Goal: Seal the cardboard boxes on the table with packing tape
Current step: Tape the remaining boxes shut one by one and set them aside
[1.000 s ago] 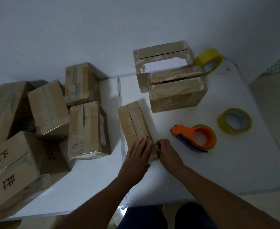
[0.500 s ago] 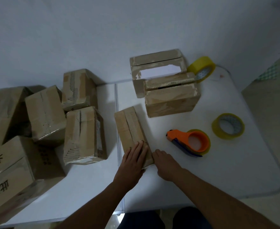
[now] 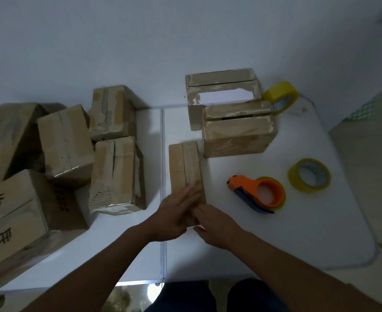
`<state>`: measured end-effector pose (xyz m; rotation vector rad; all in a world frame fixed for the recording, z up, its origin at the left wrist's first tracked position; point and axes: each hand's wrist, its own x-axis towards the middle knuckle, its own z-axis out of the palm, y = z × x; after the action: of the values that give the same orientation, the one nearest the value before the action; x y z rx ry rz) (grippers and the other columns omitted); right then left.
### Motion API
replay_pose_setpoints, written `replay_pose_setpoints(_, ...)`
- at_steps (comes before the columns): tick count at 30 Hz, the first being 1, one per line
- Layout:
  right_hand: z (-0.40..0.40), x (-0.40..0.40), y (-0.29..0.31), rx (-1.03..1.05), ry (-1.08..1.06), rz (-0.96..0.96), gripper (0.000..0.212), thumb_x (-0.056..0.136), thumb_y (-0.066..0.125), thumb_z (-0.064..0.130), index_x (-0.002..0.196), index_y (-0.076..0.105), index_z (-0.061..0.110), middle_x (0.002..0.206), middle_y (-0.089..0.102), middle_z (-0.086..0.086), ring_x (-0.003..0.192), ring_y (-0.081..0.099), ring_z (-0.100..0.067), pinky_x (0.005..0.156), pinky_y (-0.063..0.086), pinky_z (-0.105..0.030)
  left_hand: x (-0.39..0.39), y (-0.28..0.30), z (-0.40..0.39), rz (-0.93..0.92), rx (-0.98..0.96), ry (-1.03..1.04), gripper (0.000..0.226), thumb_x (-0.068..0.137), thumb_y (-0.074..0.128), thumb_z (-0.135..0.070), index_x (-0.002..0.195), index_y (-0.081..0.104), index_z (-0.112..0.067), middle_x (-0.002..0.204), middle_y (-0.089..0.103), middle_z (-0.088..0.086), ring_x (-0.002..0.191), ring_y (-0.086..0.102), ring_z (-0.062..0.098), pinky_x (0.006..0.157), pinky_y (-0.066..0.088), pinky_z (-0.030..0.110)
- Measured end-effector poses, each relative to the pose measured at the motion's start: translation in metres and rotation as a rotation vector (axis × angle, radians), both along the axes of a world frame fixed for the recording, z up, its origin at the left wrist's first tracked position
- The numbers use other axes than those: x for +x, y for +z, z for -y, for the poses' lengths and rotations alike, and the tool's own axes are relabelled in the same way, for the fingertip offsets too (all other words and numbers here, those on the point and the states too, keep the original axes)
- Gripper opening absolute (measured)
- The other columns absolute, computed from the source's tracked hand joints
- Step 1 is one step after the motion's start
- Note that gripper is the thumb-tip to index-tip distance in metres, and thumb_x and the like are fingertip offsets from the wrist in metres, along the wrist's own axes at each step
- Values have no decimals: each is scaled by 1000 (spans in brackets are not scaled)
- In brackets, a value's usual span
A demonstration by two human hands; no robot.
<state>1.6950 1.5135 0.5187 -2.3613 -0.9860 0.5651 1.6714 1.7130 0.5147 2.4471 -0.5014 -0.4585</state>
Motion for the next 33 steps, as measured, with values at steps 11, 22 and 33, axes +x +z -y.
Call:
replay_pose_setpoints(11,-28,4,-6,-346,74,105,39,93,56,36,119,52,7,115,54,-11,100,57,-28,78,49,-37,-84,-8,6,-813,-1129,1627,36,100,53,-33,124,63,-7,115,69,7,108,61,20,100,39,35)
replay_pose_setpoints(22,-24,-4,-1,-299,114,400,55,62,86,38,106,59,20,101,61,-4,74,59,-19,60,43,-28,-98,-9,28,-648,-1060,1509,19,92,66,-21,105,76,-11,111,73,7,115,60,25,108,40,40)
replay_pose_setpoints(33,-11,-5,-29,-264,187,478,78,90,63,39,153,22,21,159,18,-17,145,17,-44,116,19,-54,-90,-15,33,-502,-958,1473,12,89,70,-21,91,74,-10,98,73,9,98,61,23,92,46,37)
